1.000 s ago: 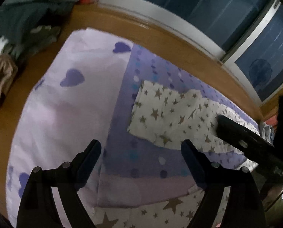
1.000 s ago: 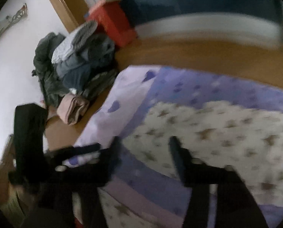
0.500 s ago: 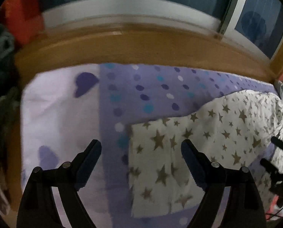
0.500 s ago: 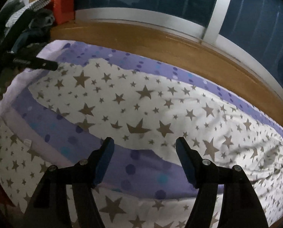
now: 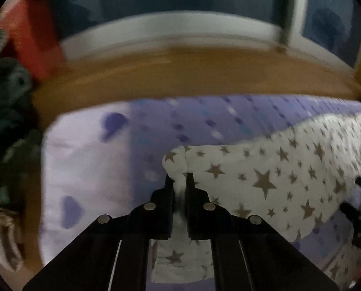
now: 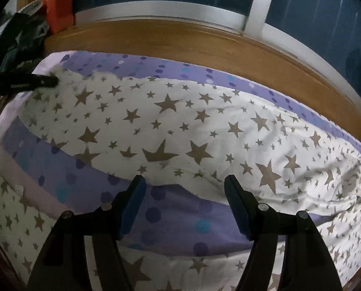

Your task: Fold clothes

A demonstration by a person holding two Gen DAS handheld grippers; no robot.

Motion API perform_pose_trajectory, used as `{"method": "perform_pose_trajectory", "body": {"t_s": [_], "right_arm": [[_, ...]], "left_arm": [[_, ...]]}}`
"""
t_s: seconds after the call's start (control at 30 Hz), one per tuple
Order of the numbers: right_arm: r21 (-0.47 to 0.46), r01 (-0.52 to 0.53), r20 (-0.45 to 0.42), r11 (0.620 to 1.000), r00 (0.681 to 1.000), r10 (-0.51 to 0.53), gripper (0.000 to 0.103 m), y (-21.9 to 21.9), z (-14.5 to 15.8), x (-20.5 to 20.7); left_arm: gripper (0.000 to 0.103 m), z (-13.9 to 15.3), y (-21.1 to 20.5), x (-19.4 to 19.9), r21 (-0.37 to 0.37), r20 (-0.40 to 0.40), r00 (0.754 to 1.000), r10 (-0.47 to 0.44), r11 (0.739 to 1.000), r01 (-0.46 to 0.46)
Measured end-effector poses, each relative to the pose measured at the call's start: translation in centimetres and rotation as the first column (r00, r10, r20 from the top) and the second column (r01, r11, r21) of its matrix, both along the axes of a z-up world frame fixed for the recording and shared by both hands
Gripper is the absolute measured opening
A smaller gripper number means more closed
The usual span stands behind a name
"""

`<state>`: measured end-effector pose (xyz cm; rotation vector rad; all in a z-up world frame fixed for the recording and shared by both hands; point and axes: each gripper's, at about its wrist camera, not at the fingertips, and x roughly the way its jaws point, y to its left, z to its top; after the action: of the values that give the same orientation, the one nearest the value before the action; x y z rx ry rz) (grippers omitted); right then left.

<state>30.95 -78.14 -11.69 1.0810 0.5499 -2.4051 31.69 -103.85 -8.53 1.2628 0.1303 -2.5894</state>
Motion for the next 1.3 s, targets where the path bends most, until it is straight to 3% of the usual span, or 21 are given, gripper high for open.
{"method": "perform_pose_trajectory", "body": {"t_s": [0.13,0.2,0.3,0.37,0.5,0.73,0.83,0.93,0.97,1.13,1.17,1.23,1.3], "right_arm": [[-0.020,0.020,0.025,1.000,0.999,-0.019,0.068,0.3,-0.2,-0.6],[-0.030,0.030,0.038,0.999,0.999,-0.029,0.068,0.5,-0.3,-0.9],[-0.043,0.043,0.056,0.998,0.998,-0.041,0.068,0.7,-0.3,-1.3],[-0.044,0.043,0.057,0.998,0.998,-0.041,0.068,0.8,-0.1,-1.2],[-0.076,0.046,0.075,0.996,0.996,-0.040,0.068,0.6,0.0,-1.5],[-0.124,0.058,0.121,0.991,0.992,-0.043,0.077,-0.2,-0.5,-2.1],[-0.148,0.070,0.138,0.986,0.989,-0.050,0.077,0.3,-0.1,-1.8],[-0.184,0.107,0.151,0.977,0.985,-0.080,0.077,1.3,0.5,-1.1],[-0.190,0.123,0.152,0.974,0.984,-0.095,0.077,1.7,0.5,-1.0],[-0.248,0.199,0.184,0.948,0.971,-0.156,0.077,3.0,0.6,-1.2],[-0.265,0.209,0.188,0.941,0.969,-0.162,0.077,3.0,0.7,-1.3],[-0.308,0.218,0.193,0.926,0.967,-0.164,0.077,2.1,1.0,-1.7],[-0.333,0.211,0.203,0.919,0.968,-0.148,0.077,0.8,1.1,-2.1]], "left_arm": [[0.013,-0.8,-2.1,-0.5,-0.008,0.043,0.999,0.027,1.000,-0.027],[0.026,-1.8,-2.3,-0.6,-0.032,0.071,0.997,0.029,0.999,-0.027],[0.034,-2.4,-2.3,-0.5,-0.075,0.083,0.996,0.021,0.997,-0.015],[0.038,-2.0,-2.7,-0.3,-0.057,0.074,0.997,0.020,0.998,-0.016],[0.060,-0.9,-4.7,0.8,0.005,0.023,0.998,0.063,0.998,-0.063],[0.062,-1.1,-4.7,0.3,0.000,0.010,0.998,0.057,0.998,-0.057],[0.062,-0.8,-5.6,0.5,0.076,-0.019,0.999,0.050,0.996,-0.048],[0.062,-0.4,-8.4,1.2,0.304,-0.070,0.993,0.098,0.950,-0.072],[0.062,-0.2,-9.1,1.4,0.342,-0.085,0.990,0.109,0.937,-0.074],[0.063,0.2,-9.9,1.8,0.406,-0.084,0.993,0.081,0.913,-0.040],[0.063,0.1,-9.9,1.7,0.401,-0.070,0.995,0.075,0.915,-0.041],[0.063,-0.4,-9.0,0.9,0.303,0.006,0.996,0.092,0.949,-0.089],[0.063,-1.4,-6.9,0.1,0.085,0.095,0.990,0.100,0.990,-0.108]]}}
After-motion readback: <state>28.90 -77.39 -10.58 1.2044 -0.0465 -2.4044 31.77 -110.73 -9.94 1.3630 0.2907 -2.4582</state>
